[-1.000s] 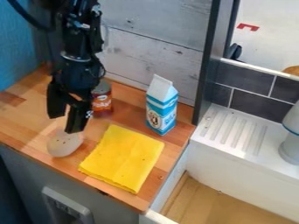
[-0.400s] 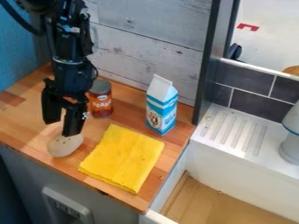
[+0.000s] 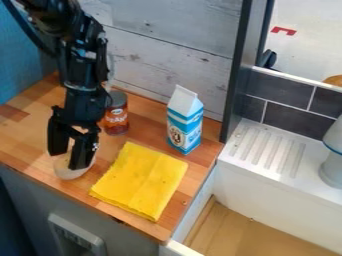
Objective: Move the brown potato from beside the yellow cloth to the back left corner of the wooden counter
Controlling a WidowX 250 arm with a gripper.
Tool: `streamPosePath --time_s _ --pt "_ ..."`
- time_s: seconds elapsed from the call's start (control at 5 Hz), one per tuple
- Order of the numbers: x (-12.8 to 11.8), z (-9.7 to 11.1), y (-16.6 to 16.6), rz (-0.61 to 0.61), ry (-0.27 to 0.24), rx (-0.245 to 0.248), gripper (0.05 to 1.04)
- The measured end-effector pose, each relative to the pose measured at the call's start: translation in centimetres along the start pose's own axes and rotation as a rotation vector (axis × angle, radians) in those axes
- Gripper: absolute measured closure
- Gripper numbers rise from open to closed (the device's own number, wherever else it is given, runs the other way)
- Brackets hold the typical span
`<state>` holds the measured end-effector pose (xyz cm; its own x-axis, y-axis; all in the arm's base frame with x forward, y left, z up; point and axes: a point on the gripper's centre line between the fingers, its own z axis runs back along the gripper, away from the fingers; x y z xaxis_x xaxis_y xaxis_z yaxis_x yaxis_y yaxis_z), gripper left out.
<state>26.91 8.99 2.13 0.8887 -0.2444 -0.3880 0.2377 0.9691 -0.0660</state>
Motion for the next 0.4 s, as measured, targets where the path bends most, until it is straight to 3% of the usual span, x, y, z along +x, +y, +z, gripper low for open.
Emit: streamPosePath --time_s 0.2,0.4 --pt "0.22 -0.52 0.12 -0.02 0.054 -0.019 0.083" --pt "0.25 -0.66 0.07 -0.022 0.061 -0.022 0.121"
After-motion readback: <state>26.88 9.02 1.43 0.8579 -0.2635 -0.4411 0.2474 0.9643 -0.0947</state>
